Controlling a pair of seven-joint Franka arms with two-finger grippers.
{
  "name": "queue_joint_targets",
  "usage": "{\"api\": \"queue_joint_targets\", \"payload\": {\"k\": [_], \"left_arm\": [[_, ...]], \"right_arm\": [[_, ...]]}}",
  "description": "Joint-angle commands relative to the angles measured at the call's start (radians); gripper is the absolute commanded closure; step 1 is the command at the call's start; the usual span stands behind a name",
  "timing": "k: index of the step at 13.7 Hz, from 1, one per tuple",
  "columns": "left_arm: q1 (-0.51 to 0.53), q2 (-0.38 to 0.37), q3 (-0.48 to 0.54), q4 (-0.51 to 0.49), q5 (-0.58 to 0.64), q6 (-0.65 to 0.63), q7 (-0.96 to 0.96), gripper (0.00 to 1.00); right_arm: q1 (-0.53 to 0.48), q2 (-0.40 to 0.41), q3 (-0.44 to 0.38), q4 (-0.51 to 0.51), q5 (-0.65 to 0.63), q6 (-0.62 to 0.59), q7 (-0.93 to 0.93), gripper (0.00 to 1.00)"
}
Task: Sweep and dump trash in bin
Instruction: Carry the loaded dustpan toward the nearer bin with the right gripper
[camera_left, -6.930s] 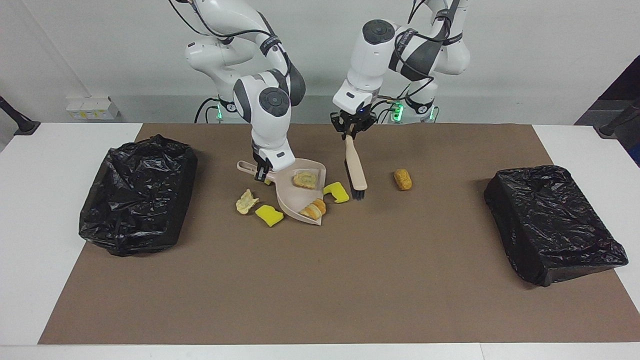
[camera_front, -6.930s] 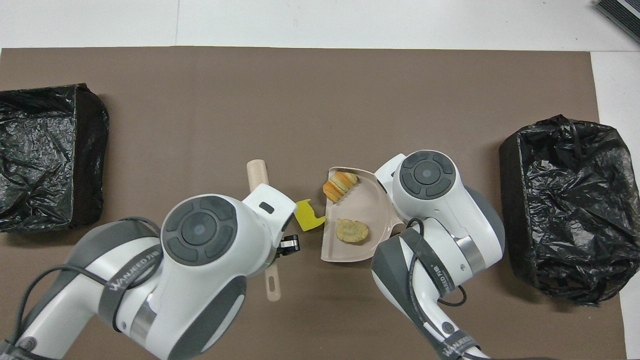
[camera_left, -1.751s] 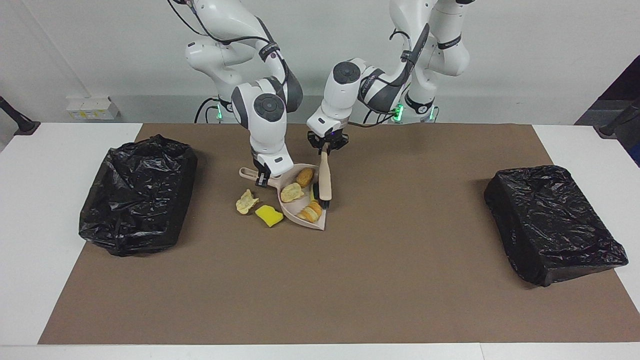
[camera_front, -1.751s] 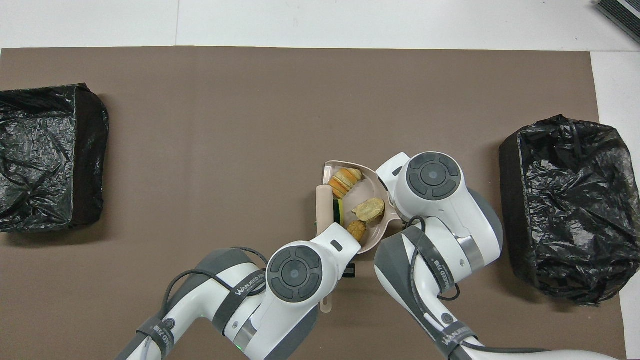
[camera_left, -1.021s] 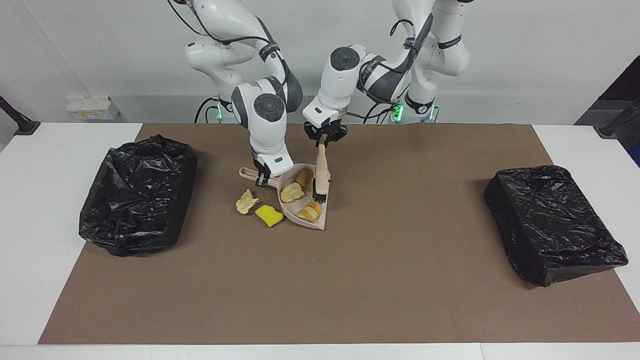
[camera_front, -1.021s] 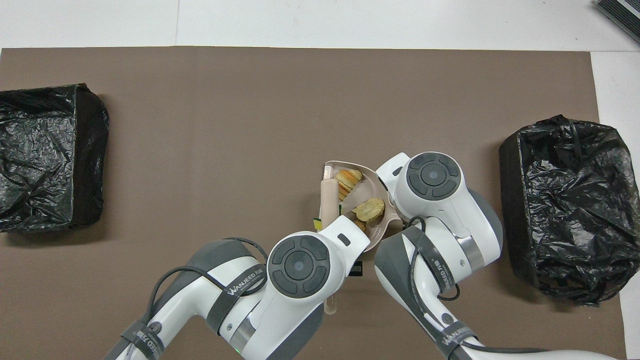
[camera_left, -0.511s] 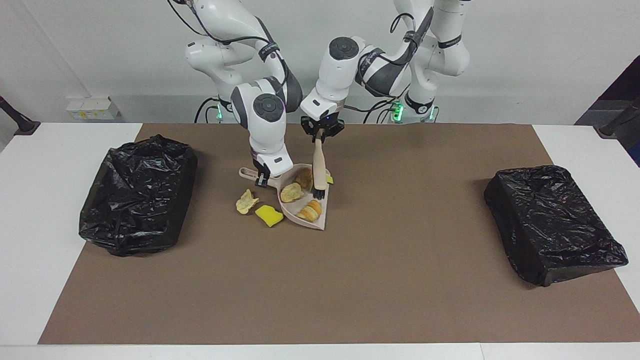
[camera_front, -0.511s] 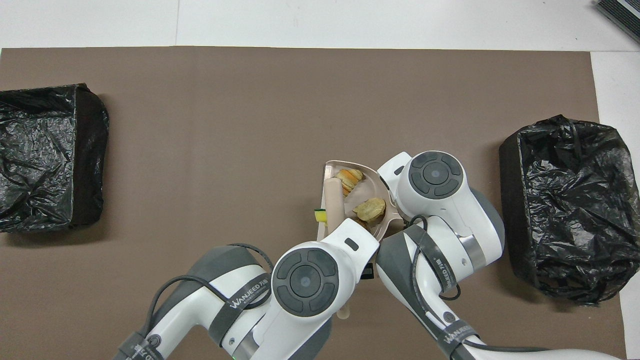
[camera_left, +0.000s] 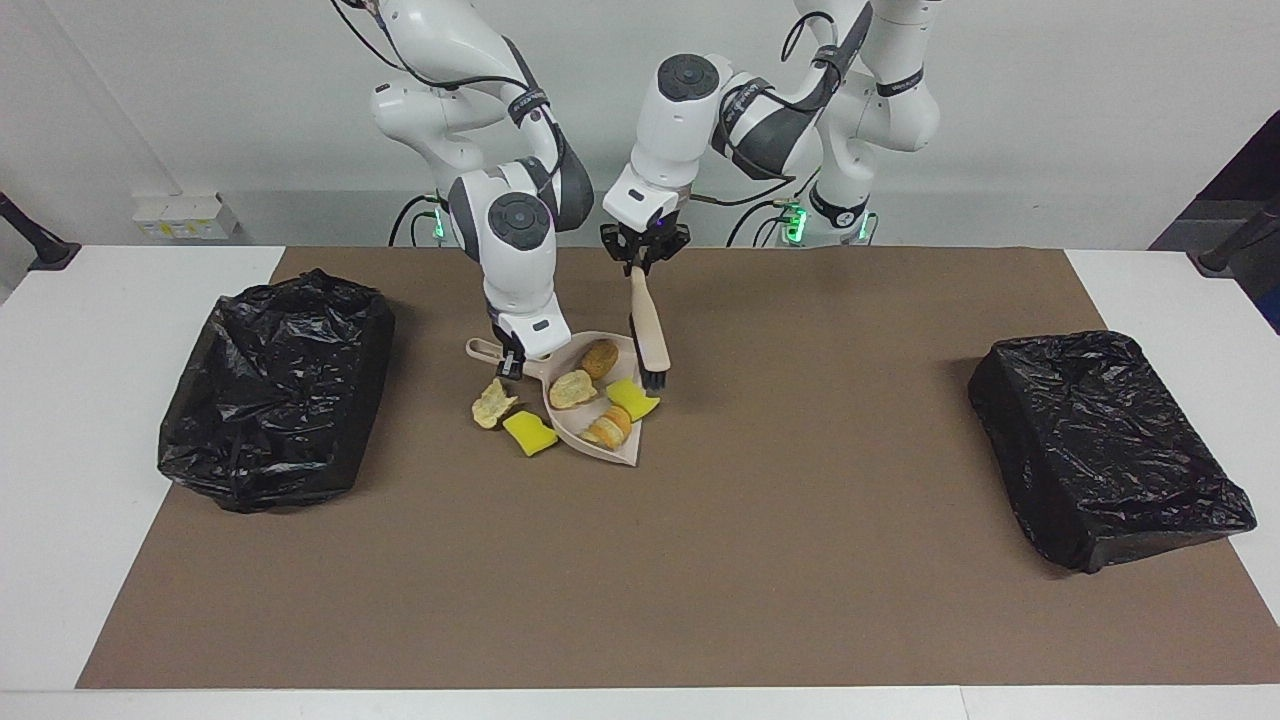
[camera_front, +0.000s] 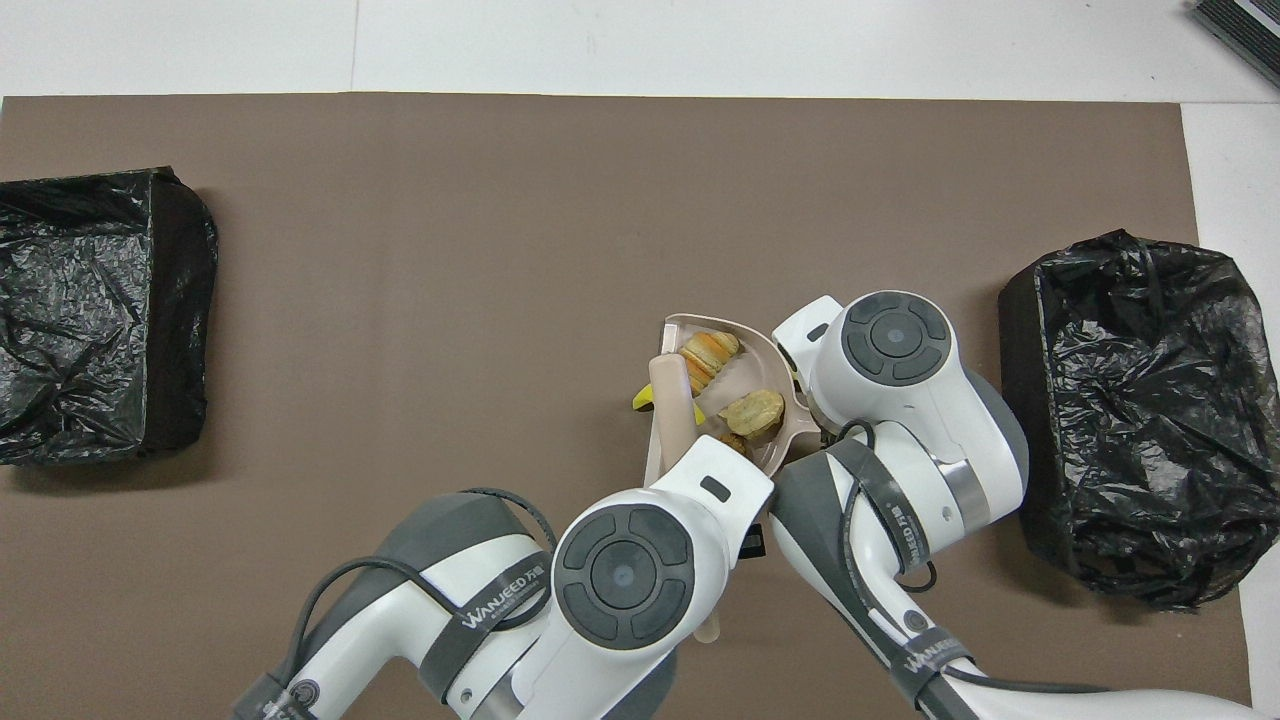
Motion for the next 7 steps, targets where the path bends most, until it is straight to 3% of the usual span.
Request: {"api": "queue_joint_targets", "payload": {"k": [1, 5, 7], "left_arm": [[0.067, -0.023, -0.002, 0.0, 0.021, -0.082, 0.002, 1.0], [0.115, -0.043, -0.002, -0.025, 0.021, -0.145, 0.025, 1.0], [0.104, -0.08, -0.004, -0.086, 0.021, -0.132, 0.022, 1.0]], "right_arm": [[-0.055, 0.009, 0.006, 0.009, 0.125, 0.018, -0.124, 1.0], [-0.109, 0.013, 0.006, 0.056, 0.222, 0.009, -0.241, 1.0], [-0.14, 0.003, 0.006, 0.091, 0.268, -0.001, -0.293, 1.0]]}}
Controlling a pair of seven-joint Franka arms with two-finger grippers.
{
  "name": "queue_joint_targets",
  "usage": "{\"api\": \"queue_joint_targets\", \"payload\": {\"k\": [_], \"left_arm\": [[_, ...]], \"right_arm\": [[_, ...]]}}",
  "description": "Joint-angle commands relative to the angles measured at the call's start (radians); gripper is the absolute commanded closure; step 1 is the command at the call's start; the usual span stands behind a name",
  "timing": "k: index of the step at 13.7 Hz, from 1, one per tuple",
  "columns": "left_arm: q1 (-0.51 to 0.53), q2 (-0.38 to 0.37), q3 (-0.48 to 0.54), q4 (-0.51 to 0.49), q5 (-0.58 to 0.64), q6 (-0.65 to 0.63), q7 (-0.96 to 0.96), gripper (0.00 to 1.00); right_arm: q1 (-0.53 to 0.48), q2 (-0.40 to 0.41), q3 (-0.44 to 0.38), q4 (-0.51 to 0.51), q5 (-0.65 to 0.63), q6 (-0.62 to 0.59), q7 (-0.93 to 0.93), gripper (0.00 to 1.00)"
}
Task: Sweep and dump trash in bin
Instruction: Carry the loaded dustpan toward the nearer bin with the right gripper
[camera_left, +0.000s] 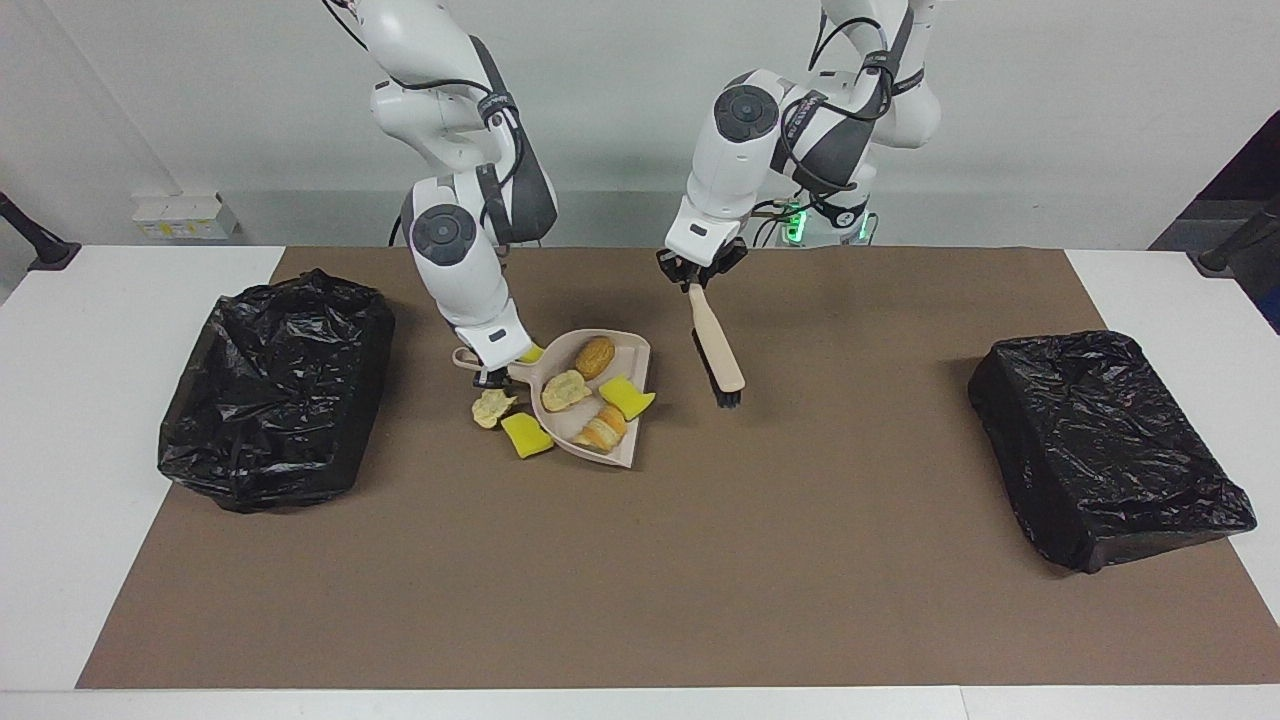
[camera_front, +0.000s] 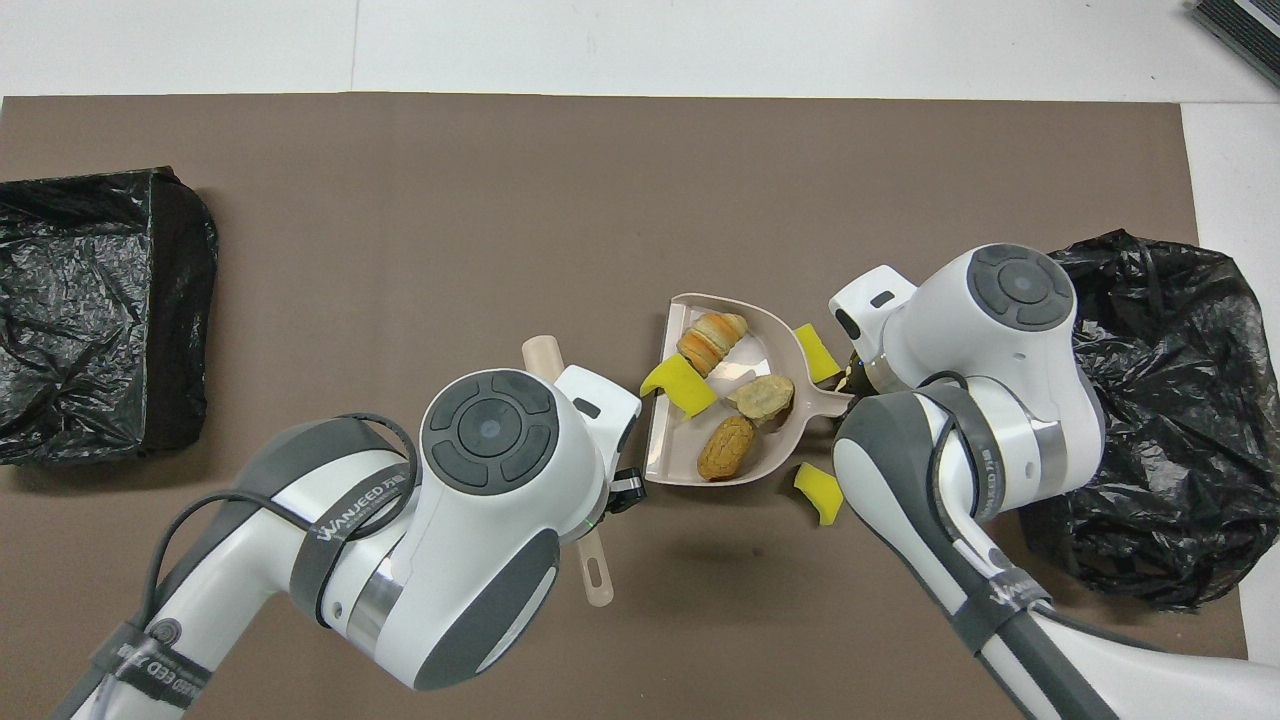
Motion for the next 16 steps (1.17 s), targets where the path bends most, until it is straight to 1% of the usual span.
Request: {"api": "queue_joint_targets", "payload": {"k": [1, 3, 4, 6, 8, 10, 12, 13, 14, 15, 16], "left_arm": [[-0.009, -0.071, -0.009, -0.088, 0.015, 0.007, 0.001, 1.0], [-0.055, -0.076, -0.011, -0.122, 0.013, 0.033, -0.009, 1.0], [-0.09, -0.089, -0.011, -0.16, 0.013, 0.062, -0.015, 1.0], [-0.154, -0.125, -0.012, -0.256, 0.013, 0.175, -0.073, 1.0], [-0.239, -0.139, -0.014, -0.318, 0.013, 0.219, -0.108, 1.0], [-0.289, -0.139, -0.017, -0.336, 0.012, 0.226, -0.163, 1.0], [-0.332, -0.149, -0.017, -0.388, 0.012, 0.283, -0.203, 1.0], [-0.355, -0.157, -0.017, -0.407, 0.012, 0.312, -0.238, 1.0], [-0.357, -0.162, -0.017, -0.416, 0.012, 0.321, -0.251, 1.0], [-0.359, -0.163, -0.017, -0.421, 0.012, 0.325, -0.251, 1.0], [-0.359, -0.159, -0.017, -0.425, 0.01, 0.334, -0.253, 1.0]], "right_arm": [[-0.05, -0.01, 0.008, 0.063, 0.057, -0.025, -0.075, 1.0], [-0.097, -0.013, 0.008, 0.129, 0.059, -0.09, -0.102, 1.0], [-0.13, -0.01, 0.008, 0.16, 0.073, -0.12, -0.131, 1.0], [-0.218, -0.01, 0.006, 0.201, 0.122, -0.156, -0.206, 1.0], [-0.306, -0.002, 0.003, 0.254, 0.126, -0.212, -0.278, 1.0], [-0.395, 0.012, 0.002, 0.286, 0.108, -0.249, -0.369, 1.0], [-0.484, 0.012, -0.003, 0.295, 0.102, -0.27, -0.491, 1.0], [-0.53, 0.019, -0.003, 0.327, 0.093, -0.305, -0.551, 1.0], [-0.573, 0.045, -0.003, 0.377, 0.067, -0.354, -0.605, 1.0], [-0.611, 0.068, -0.003, 0.433, 0.026, -0.382, -0.659, 1.0], [-0.649, 0.082, -0.003, 0.464, -0.02, -0.382, -0.715, 1.0]]}}
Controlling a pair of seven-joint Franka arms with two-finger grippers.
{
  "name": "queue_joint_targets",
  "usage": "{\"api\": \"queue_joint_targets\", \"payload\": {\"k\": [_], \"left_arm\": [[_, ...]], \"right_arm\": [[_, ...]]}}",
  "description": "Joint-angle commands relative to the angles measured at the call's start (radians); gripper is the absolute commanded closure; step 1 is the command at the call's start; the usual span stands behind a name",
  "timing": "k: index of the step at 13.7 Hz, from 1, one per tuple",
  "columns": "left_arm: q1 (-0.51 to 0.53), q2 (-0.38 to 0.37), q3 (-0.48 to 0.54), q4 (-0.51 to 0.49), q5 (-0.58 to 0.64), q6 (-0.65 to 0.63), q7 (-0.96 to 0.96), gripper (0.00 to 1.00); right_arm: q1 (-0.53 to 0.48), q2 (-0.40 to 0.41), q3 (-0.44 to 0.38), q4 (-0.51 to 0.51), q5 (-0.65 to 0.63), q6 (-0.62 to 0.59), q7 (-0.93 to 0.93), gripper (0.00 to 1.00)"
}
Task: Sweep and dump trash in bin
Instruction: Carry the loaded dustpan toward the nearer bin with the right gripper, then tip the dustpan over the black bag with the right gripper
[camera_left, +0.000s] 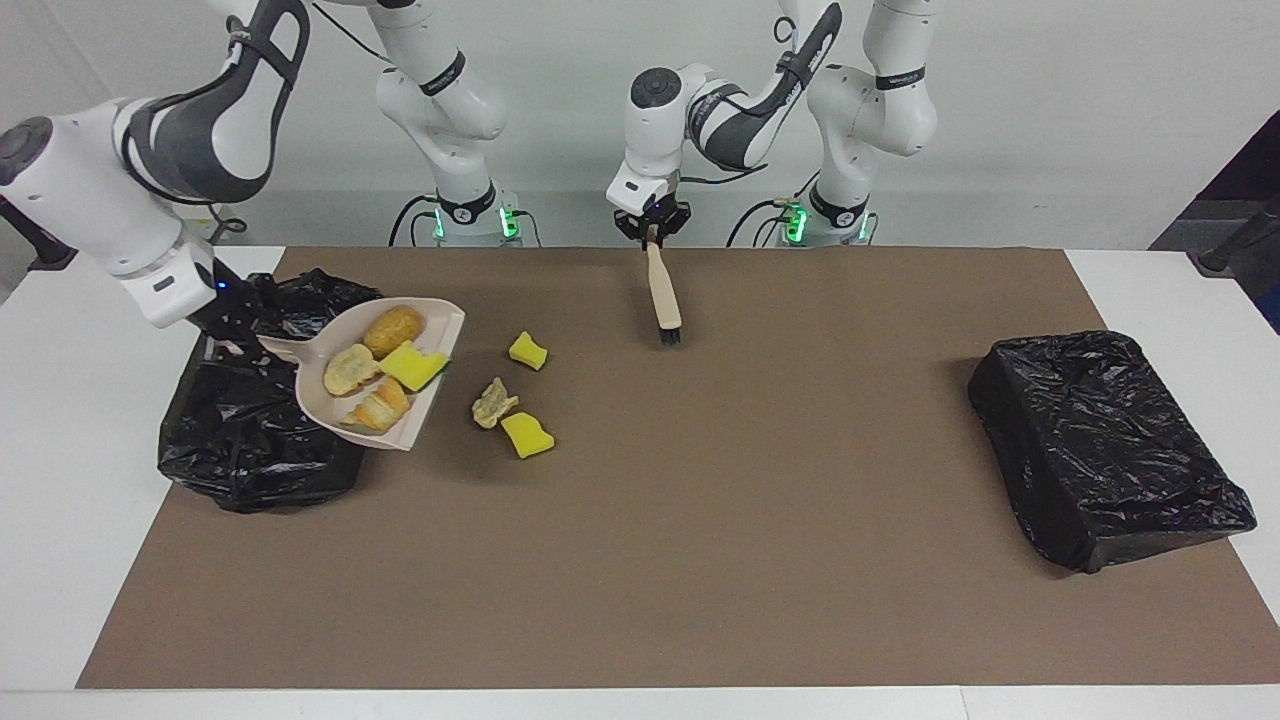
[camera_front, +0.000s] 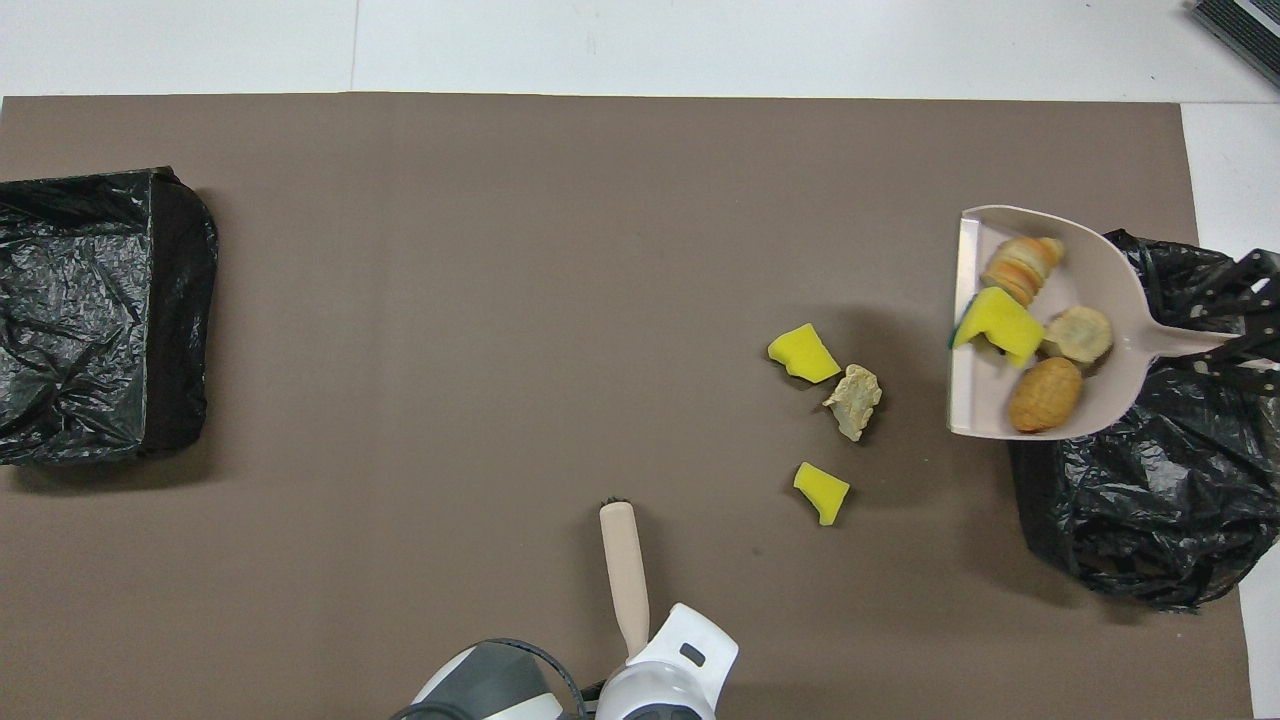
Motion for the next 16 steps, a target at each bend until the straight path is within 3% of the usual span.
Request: {"api": "queue_joint_targets", "payload": {"k": [1, 6, 8, 9, 10, 11, 13, 16], "left_arm": [[-0.018, -0.036, 0.015, -0.063, 0.01, 0.054, -0.022, 1.0], [-0.016, -0.04, 0.015, -0.103, 0.01, 0.096, -0.002, 1.0], [-0.013, -0.039, 0.015, -0.106, 0.004, 0.096, 0.03, 1.0], [-0.01, -0.037, 0.015, -0.106, 0.006, 0.096, 0.052, 0.79], [-0.007, -0.033, 0.018, -0.097, 0.004, 0.087, 0.081, 0.4], [0.003, -0.028, 0.021, -0.089, 0.004, 0.082, 0.081, 0.14], [0.062, -0.034, 0.023, -0.056, 0.002, 0.033, 0.089, 0.04], [0.193, -0.031, 0.027, 0.062, 0.002, -0.114, 0.171, 0.04]], "right_arm": [[-0.088, 0.062, 0.01, 0.124, -0.093, -0.038, -0.14, 1.0], [-0.116, 0.056, 0.008, 0.07, -0.47, 0.213, -0.186, 1.0], [-0.093, 0.048, 0.011, 0.037, -0.616, 0.24, -0.124, 1.0], [-0.066, 0.045, 0.01, 0.031, -0.638, 0.232, -0.079, 1.0], [-0.048, 0.038, 0.008, 0.022, -0.661, 0.223, -0.047, 1.0], [-0.025, 0.035, 0.008, 0.016, -0.705, 0.22, -0.024, 1.0], [-0.011, 0.006, 0.01, -0.018, -0.757, 0.209, 0.004, 1.0], [0.023, -0.054, 0.01, -0.076, -0.782, 0.203, 0.057, 1.0]]}}
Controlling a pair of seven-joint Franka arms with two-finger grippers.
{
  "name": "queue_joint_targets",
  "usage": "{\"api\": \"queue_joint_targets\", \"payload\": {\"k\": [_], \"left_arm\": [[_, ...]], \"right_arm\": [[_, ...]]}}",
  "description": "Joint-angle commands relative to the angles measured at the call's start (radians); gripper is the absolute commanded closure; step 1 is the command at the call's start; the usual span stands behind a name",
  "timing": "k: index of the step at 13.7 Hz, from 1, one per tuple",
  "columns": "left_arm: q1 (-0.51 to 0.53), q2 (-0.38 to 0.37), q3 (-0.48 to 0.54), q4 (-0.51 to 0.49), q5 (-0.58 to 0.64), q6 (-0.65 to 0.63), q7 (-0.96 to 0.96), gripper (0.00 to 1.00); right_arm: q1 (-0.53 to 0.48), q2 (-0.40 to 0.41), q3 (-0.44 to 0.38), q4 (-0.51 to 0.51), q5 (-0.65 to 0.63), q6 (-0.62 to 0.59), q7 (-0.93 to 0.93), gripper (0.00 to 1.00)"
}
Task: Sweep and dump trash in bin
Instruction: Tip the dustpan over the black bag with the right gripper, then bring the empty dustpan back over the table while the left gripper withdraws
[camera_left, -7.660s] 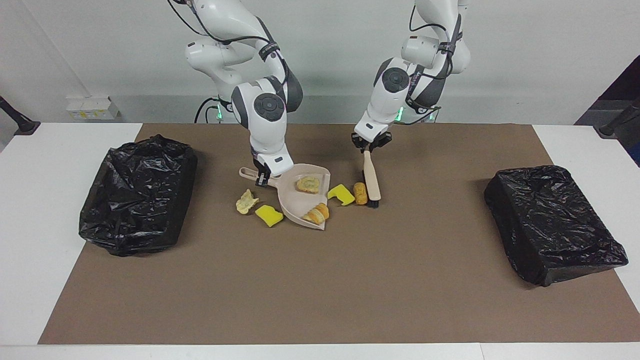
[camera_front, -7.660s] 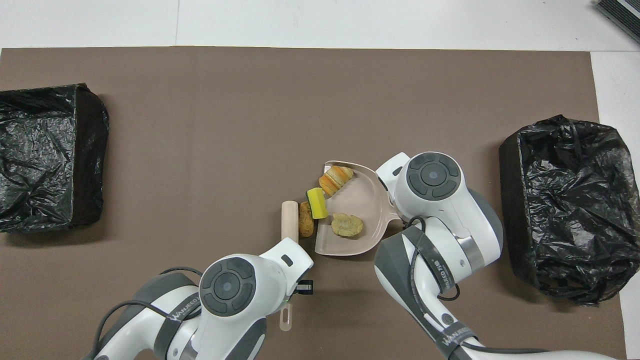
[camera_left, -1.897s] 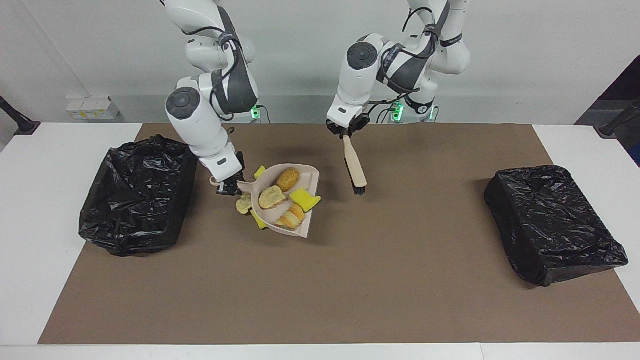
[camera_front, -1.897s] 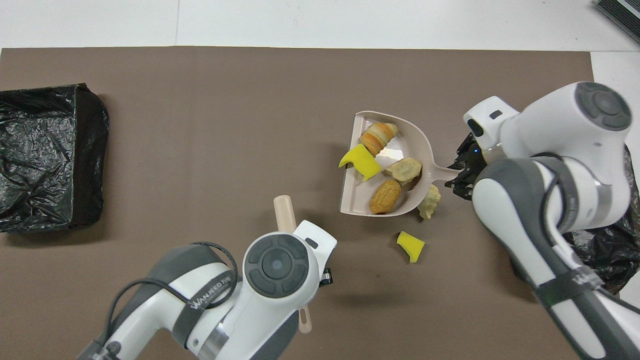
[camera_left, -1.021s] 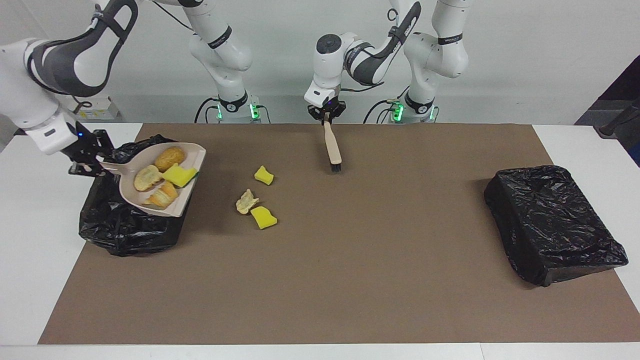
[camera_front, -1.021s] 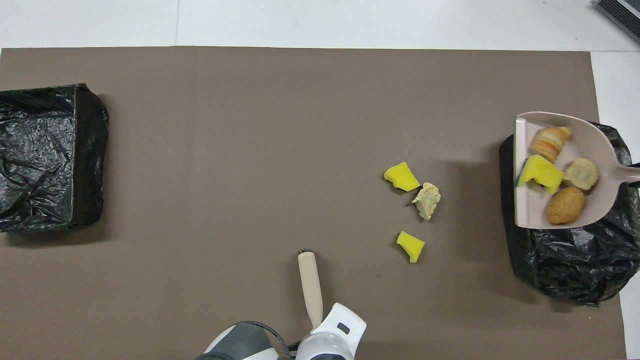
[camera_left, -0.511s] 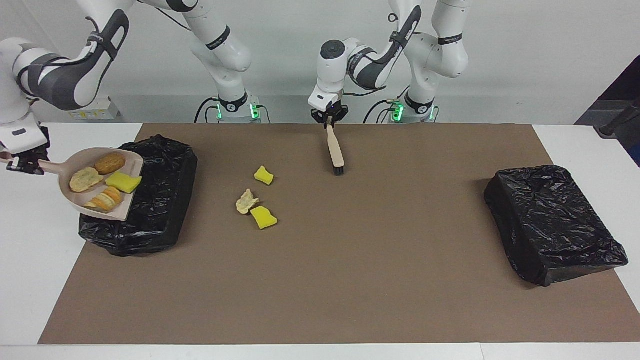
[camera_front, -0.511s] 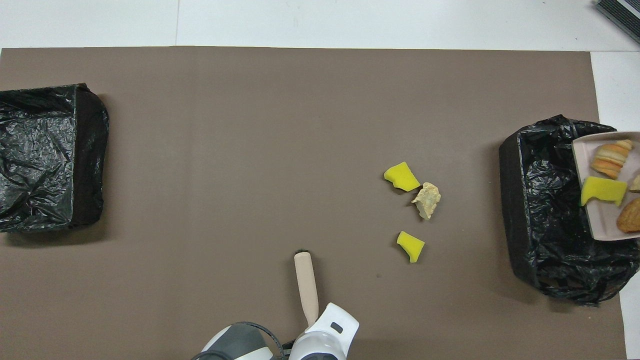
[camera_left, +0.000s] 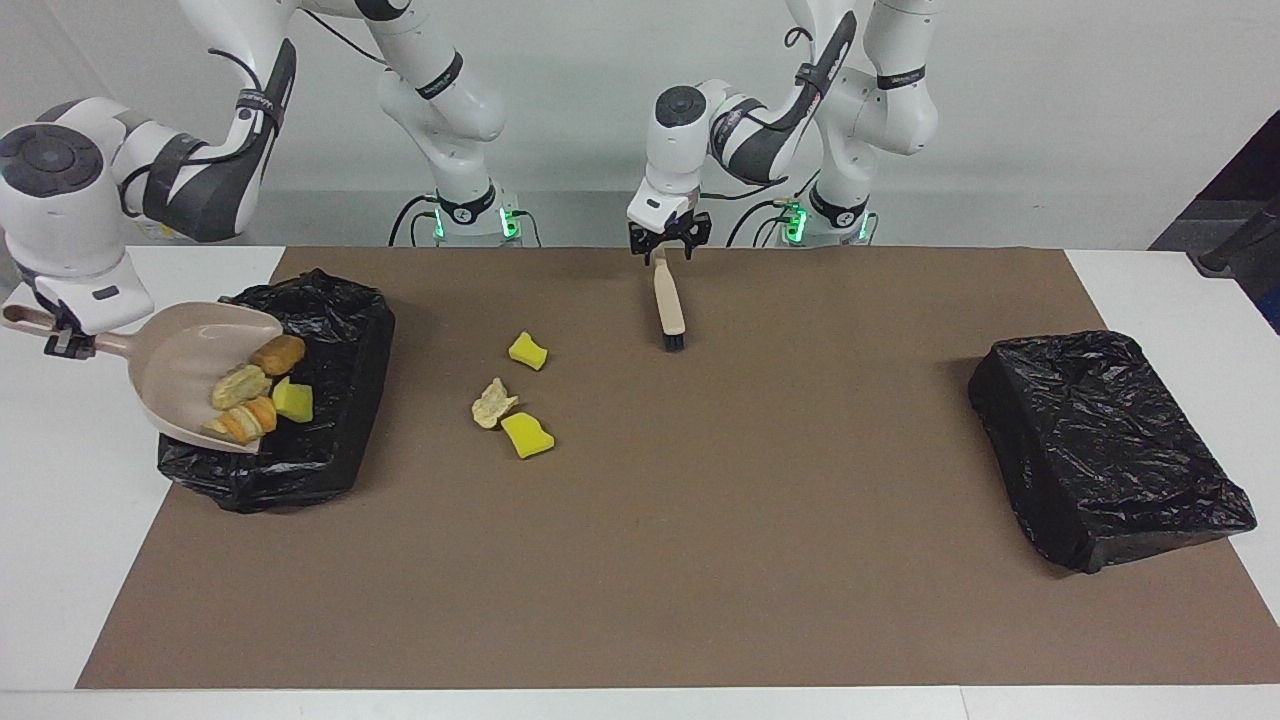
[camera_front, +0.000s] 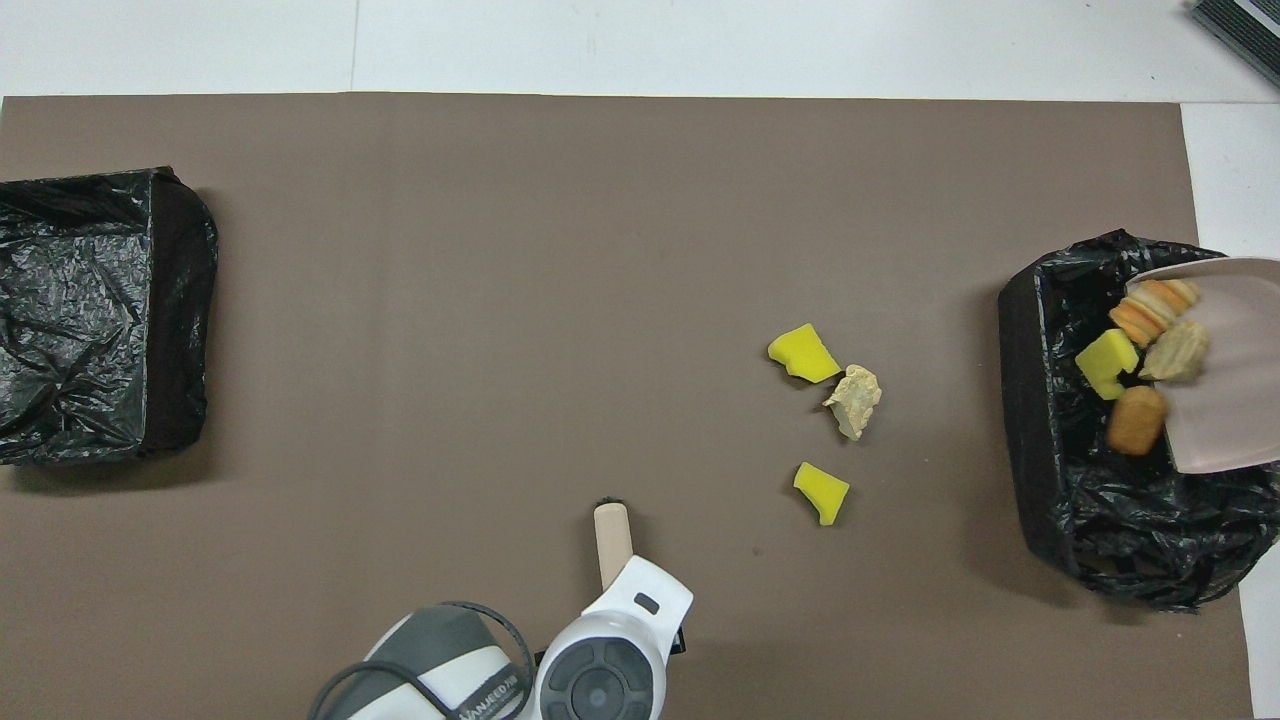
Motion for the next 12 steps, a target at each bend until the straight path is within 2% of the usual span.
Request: {"api": "queue_joint_targets", "payload": {"k": [1, 3, 5, 7, 9, 12], "left_arm": [[0.133, -0.014, -0.002, 0.099, 0.003, -0.128, 0.097, 0.03], [0.234, -0.014, -0.002, 0.156, 0.003, -0.202, 0.189, 0.04], [0.337, -0.017, -0.001, 0.21, 0.012, -0.31, 0.356, 0.04], [0.461, -0.014, -0.002, 0.28, 0.013, -0.398, 0.535, 0.0], [0.541, -0.012, -0.001, 0.31, 0.016, -0.412, 0.622, 0.0], [0.624, 0.009, 0.0, 0.36, 0.081, -0.414, 0.715, 0.0]], "right_arm": [[0.013, -0.092, 0.004, -0.083, -0.043, -0.022, 0.052, 1.0], [0.017, -0.139, 0.006, -0.081, -0.065, -0.069, 0.038, 1.0], [0.014, -0.199, 0.006, -0.072, -0.065, -0.109, -0.015, 1.0], [0.014, -0.248, 0.008, -0.045, -0.048, -0.152, -0.036, 1.0], [0.014, -0.249, 0.009, 0.004, 0.051, -0.2, -0.036, 1.0], [0.034, -0.245, 0.02, 0.008, 0.226, -0.203, -0.022, 1.0]]}}
